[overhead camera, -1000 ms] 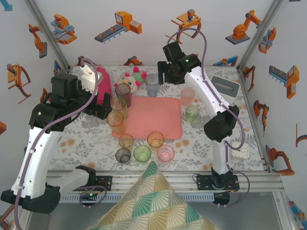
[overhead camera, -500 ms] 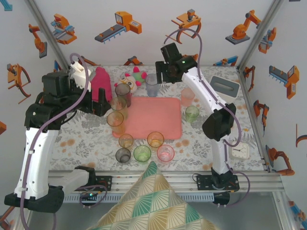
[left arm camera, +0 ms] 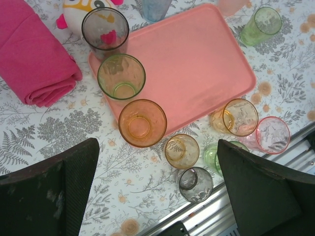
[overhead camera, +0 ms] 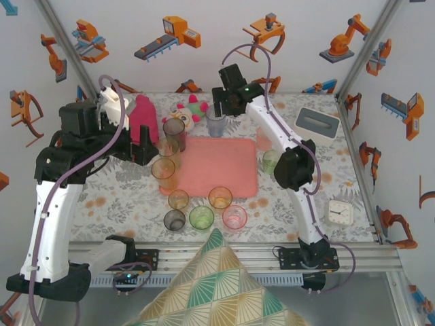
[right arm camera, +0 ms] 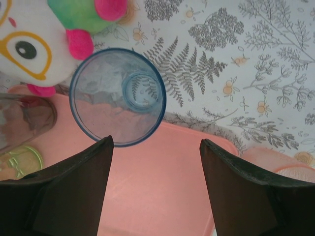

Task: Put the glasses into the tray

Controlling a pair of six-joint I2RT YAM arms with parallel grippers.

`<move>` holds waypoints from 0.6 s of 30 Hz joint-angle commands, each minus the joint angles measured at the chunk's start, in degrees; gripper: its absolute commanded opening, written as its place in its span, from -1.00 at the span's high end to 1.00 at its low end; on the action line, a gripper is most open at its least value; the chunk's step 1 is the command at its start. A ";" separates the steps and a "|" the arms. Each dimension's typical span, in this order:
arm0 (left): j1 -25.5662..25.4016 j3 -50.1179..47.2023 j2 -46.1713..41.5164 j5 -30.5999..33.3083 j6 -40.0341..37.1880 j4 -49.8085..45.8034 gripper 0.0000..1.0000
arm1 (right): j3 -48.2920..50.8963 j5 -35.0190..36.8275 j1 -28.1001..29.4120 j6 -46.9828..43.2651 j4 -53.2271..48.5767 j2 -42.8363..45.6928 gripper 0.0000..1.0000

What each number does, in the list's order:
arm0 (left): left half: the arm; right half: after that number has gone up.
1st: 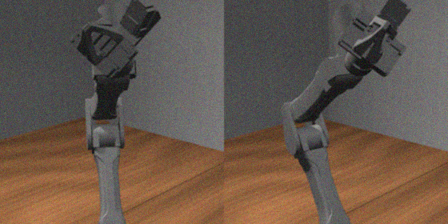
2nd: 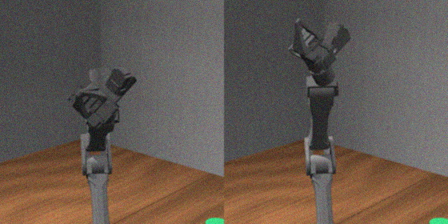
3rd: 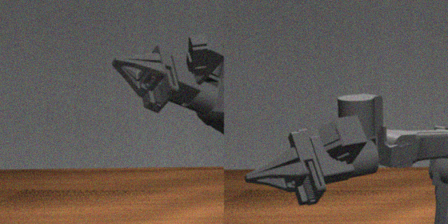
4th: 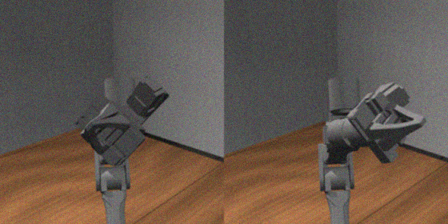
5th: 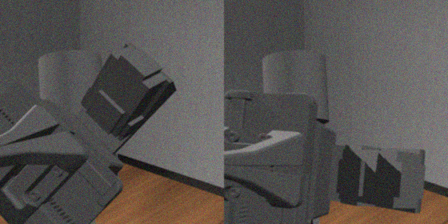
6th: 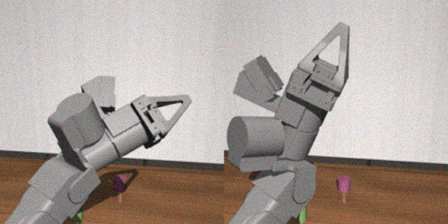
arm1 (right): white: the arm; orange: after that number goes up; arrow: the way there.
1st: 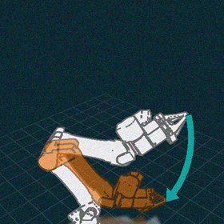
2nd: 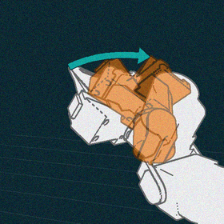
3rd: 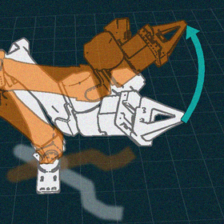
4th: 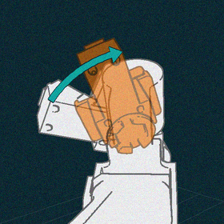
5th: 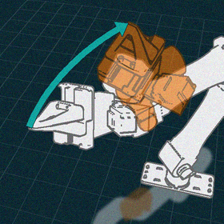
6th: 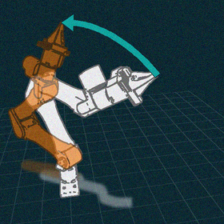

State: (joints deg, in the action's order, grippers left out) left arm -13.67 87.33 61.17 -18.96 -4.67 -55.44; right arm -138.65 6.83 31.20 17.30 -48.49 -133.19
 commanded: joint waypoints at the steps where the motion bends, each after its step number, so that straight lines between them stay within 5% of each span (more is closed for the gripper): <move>1: 0.42 0.12 0.34 -1.40 0.81 -0.62 -0.94 | -3.13 -0.58 -0.44 -0.51 1.36 -1.78 -0.30; 18: 0.47 -0.74 0.19 -1.95 1.05 -0.31 -0.94 | -3.97 -1.43 -1.84 -0.62 1.65 -4.84 -0.17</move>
State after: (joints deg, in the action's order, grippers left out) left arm -13.45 87.20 61.69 -19.55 -4.64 -55.44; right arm -142.15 5.74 29.78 17.06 -47.07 -138.47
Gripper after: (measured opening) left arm 0.973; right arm 0.591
